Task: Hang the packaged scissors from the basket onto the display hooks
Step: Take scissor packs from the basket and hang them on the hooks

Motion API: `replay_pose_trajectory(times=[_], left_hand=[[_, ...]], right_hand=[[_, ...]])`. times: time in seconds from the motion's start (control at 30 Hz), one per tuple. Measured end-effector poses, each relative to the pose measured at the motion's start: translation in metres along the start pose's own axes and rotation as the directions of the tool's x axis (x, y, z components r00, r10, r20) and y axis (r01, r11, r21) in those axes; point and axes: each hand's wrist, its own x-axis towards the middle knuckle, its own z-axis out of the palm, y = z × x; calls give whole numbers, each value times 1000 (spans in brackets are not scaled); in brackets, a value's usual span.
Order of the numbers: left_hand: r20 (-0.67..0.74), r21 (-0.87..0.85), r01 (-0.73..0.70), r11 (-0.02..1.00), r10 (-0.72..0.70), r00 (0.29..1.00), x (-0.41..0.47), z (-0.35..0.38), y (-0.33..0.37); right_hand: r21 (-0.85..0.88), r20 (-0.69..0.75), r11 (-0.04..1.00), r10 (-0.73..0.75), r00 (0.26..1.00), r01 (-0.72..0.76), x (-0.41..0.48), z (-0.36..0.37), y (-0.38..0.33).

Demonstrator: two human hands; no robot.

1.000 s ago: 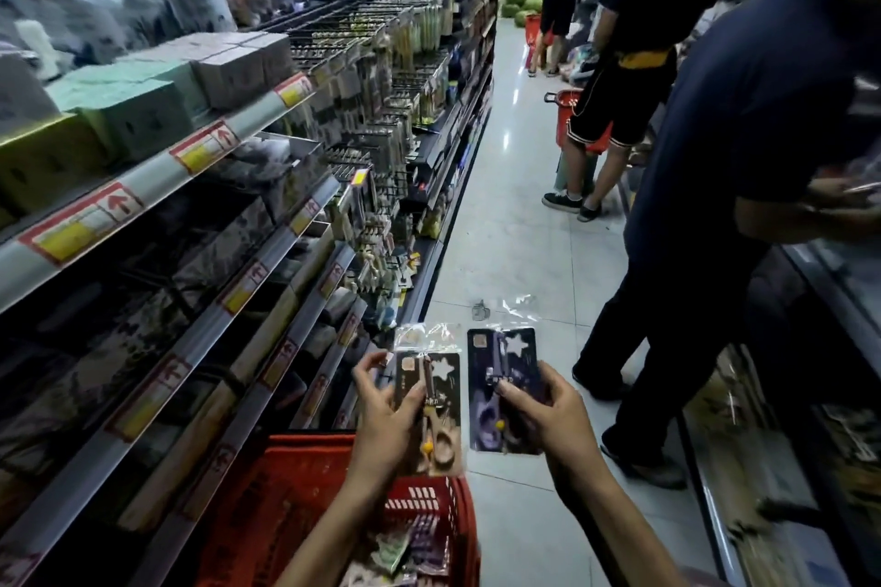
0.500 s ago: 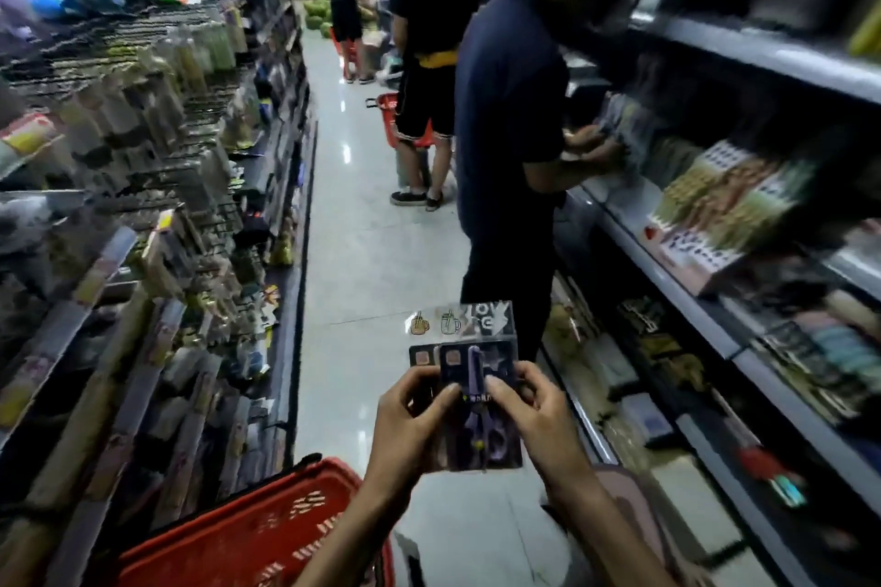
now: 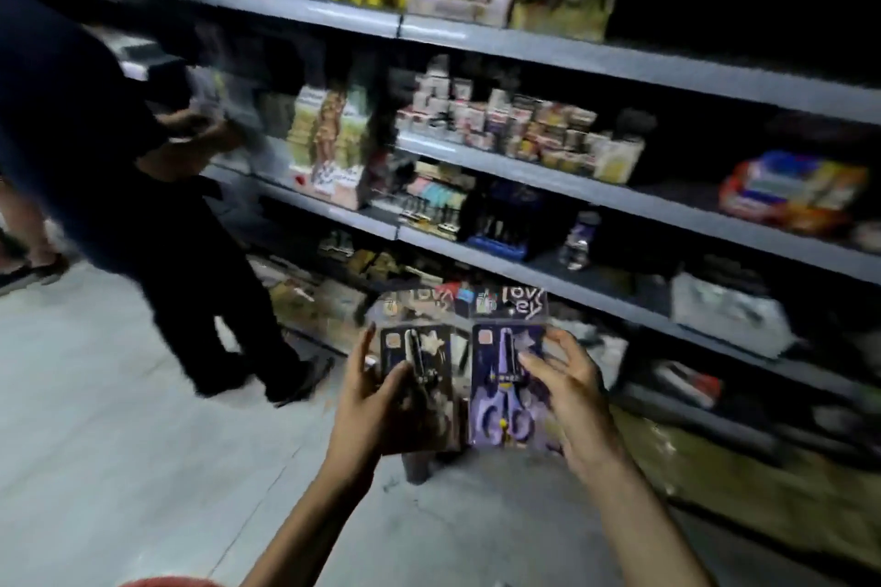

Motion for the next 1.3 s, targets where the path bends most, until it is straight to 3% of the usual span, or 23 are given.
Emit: replay_pose_trajectory(times=[0.07,0.2,0.4,0.57,0.73,1.03,1.3], left_hand=[[78,0,62,998,-62,995,-10,40,6],[305,50,12,999,-27,952,-41,124,16],[548,62,-3,998,-31,836,-96,256,11],[653,53,-19,998,-21,757,-158,375,-5],[684,12,-36,999,18,729,-214,480,-24],[759,2,-98,995,62,648,-241,620,-38],[775,-55,-79,995,92,625,-206,751,-55]], right_hand=[[14,-129,1000,-26,991,28,-16,-57,-11],[0,-342,996,-81,936,86,-55,-159,-28],[-30,-622,978,-179,762,206,-112,-298,-41],[-168,-674,962,-271,687,215,-154,-411,-44],[-269,-667,942,-333,666,202,-178,-518,-54],[-246,-757,952,-307,577,184,-158,-647,-75],[-297,-722,948,-303,622,117,-69,-746,-92]])
